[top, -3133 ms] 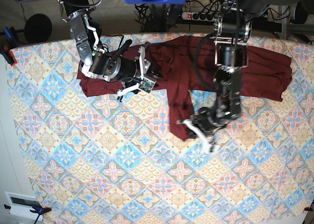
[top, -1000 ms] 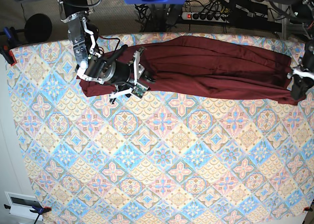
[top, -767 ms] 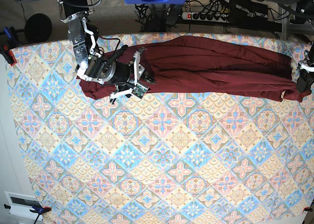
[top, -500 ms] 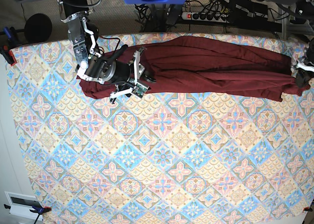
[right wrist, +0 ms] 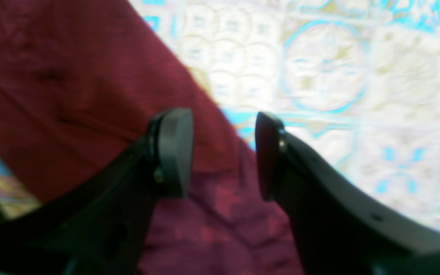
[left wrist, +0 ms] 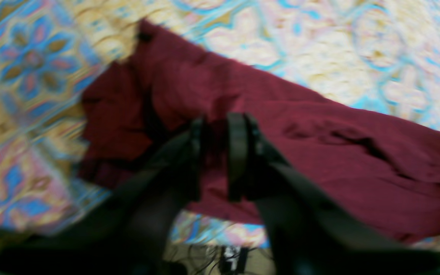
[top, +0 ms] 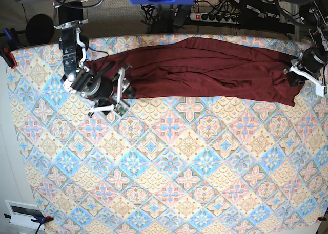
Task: Layout the t-shirt on the table in an organized manner, then fold the t-shirt properly
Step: 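Hold the folded shirt ends with both grippers and straighten the strip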
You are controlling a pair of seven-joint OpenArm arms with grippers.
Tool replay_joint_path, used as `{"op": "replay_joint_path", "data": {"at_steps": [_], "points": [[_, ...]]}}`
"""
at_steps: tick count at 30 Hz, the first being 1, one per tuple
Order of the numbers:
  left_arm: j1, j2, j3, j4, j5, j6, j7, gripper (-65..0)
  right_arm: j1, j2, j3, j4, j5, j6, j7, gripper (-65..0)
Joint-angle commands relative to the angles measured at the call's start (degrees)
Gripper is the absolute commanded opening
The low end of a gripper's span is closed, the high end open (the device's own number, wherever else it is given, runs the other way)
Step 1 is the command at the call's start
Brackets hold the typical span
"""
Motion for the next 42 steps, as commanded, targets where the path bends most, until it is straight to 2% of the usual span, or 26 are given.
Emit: {"op": "replay_joint_path", "data": {"at_steps": [1,4,7,12,20,29,31,36,39,42], "points": [[-0.09,-1.10,-0.42,0.87,-1.11,-0.23,-0.72,-48.0,0.99,1.10,0.58,0.13,0.50,-0.12,0.97,-39.4],[0.00,-1.01,-0.42,0.87,-1.11,-0.23,-0.63,-42.2,2.48,1.63,0.67,-1.98,0.59,-0.12,0.97,-39.4],[0.00,-0.92,-0.42,0.87,-1.02,-0.23,-0.63,-39.6,4.24,1.63,0.40,-4.53,0.59,0.14,0.80,-39.3],[0.00,-0.92,-0.42,0.87,-1.02,-0.23,-0.80,-39.5,4.68,1.63,-0.56,-7.96,0.59,0.19,0.71,-39.3],[-0.44,-1.01,-0.34,-4.75,-1.11,-0.23,-0.98,-39.5,6.97,3.56,-10.59,-12.09,0.59,0.19,1.06,-39.3],[-0.53,-1.01,-0.34,-6.25,-1.46,-0.23,-1.07,-39.5,7.41,3.82,-11.82,-17.28,0.59,0.19,1.06,-40.3],[-0.62,-1.01,-0.34,-6.25,-1.46,-0.23,-1.07,-39.5,7.50,3.82,-11.90,-17.11,0.59,0.19,0.89,-44.5],[-0.62,-1.01,-0.34,-6.25,-1.37,-0.23,-1.07,-39.5,7.50,3.82,-11.55,-17.11,0.59,0.19,1.06,-65.0],[-1.23,-1.01,-0.34,-6.25,-1.37,-0.23,-1.07,-39.5,7.41,3.82,-11.55,-14.91,0.59,0.19,1.06,-64.3],[-2.29,-0.92,-0.34,-6.42,-1.11,-0.23,-1.07,-39.5,6.35,6.11,-11.55,-9.63,0.68,0.19,0.80,-65.0]]}}
